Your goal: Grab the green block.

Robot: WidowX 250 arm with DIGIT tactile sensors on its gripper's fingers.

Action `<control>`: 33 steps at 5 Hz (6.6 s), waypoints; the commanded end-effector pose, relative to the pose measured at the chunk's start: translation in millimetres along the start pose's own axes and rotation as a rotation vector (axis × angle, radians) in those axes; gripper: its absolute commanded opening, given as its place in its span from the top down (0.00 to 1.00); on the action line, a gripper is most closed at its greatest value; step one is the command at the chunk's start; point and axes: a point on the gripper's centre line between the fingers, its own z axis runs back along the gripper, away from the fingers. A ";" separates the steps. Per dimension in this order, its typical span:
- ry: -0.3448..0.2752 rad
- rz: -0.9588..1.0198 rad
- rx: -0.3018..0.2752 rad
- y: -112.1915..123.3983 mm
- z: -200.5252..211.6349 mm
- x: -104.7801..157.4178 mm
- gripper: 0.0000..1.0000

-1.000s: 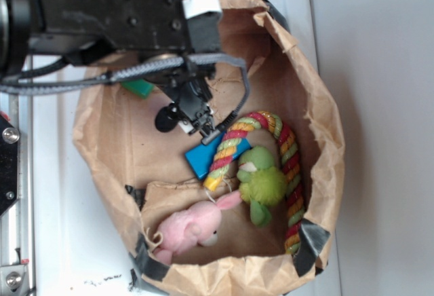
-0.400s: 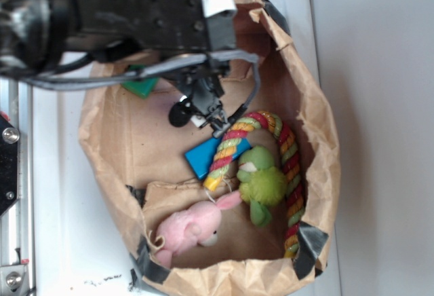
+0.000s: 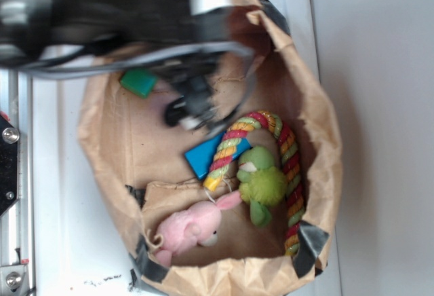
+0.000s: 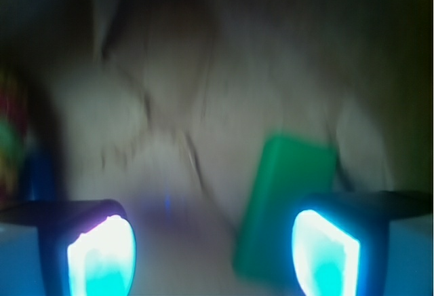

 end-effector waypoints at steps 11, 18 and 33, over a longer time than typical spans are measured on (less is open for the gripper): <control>-0.025 0.180 0.156 33.4 -1.9 44.9 0.00; 0.104 0.141 0.271 44.1 -15.2 11.2 0.00; 0.183 0.244 0.192 54.2 -41.1 19.2 0.00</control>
